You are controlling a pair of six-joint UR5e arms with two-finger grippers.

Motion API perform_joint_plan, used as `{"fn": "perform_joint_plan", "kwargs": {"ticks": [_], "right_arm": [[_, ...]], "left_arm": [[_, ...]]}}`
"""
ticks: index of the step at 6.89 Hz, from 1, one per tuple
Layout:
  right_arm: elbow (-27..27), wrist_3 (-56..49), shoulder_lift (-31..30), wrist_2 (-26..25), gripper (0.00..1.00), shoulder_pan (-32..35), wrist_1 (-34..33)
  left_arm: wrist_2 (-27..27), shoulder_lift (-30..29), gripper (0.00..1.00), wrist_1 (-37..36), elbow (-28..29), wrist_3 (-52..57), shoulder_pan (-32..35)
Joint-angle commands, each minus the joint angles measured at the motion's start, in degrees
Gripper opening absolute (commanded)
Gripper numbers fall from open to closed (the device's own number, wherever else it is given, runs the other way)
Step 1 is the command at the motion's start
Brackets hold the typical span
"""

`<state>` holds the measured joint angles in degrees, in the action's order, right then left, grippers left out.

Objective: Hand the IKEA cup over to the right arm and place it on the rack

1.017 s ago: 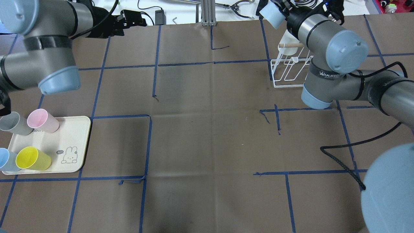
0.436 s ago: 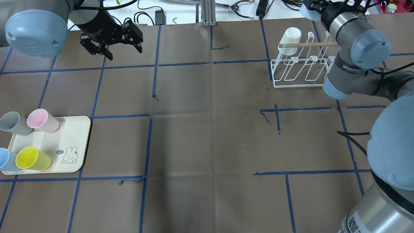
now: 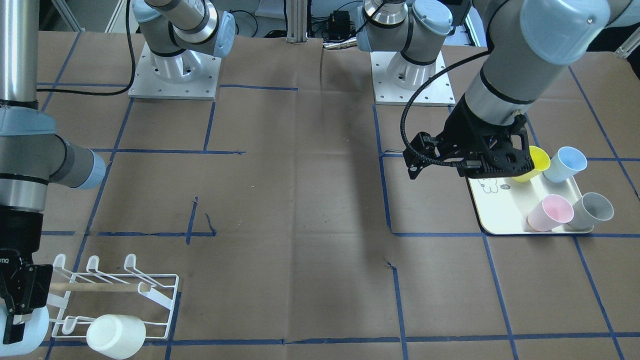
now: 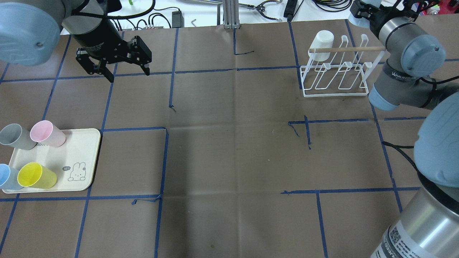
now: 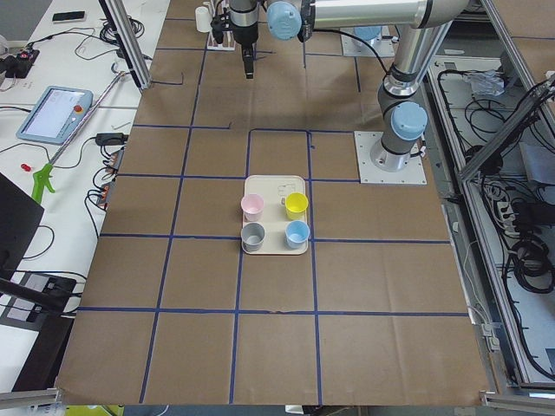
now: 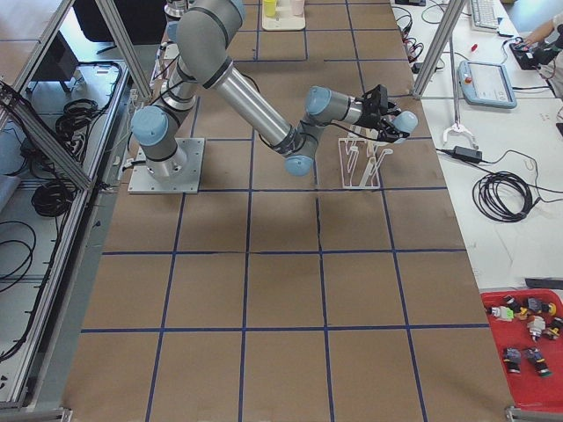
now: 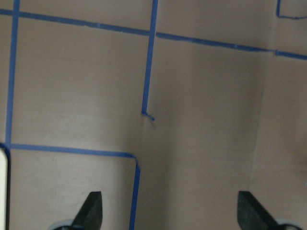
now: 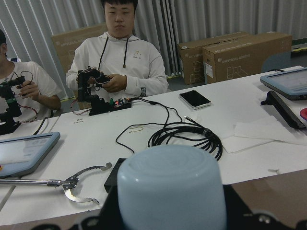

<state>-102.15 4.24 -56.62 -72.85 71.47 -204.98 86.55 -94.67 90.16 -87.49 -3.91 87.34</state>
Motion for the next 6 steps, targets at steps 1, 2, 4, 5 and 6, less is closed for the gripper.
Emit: {"fn": "perform_joint_plan", "kwargs": {"ticks": [1, 2, 4, 5, 6], "right_arm": [[0.46, -2.74, 0.98, -0.37, 0.10, -1.07, 2.21], [0.81, -2.92, 1.68, -0.19, 0.11, -1.51, 2.22], [-0.41, -4.68, 2.04, -0.19, 0.11, -1.43, 2.22], [-1.03, -4.68, 2.12, -0.10, 0.14, -1.42, 2.22], [-1.99, -4.77, 2.12, -0.36, 0.41, -1.42, 2.22]], "left_arm": [[0.90, 1.32, 1.00, 2.48, -0.75, 0.04, 0.03], [2.91, 1.85, 1.00, 2.39, -1.71, 0.04, 0.03], [3.99, 3.08, 1.00, 1.34, -3.56, -0.74, 0.03], [3.81, 3.61, 1.00, 1.34, -3.66, -0.84, 0.03], [2.15, 3.87, 1.00, 0.73, -3.57, -0.84, 0.03]]}}
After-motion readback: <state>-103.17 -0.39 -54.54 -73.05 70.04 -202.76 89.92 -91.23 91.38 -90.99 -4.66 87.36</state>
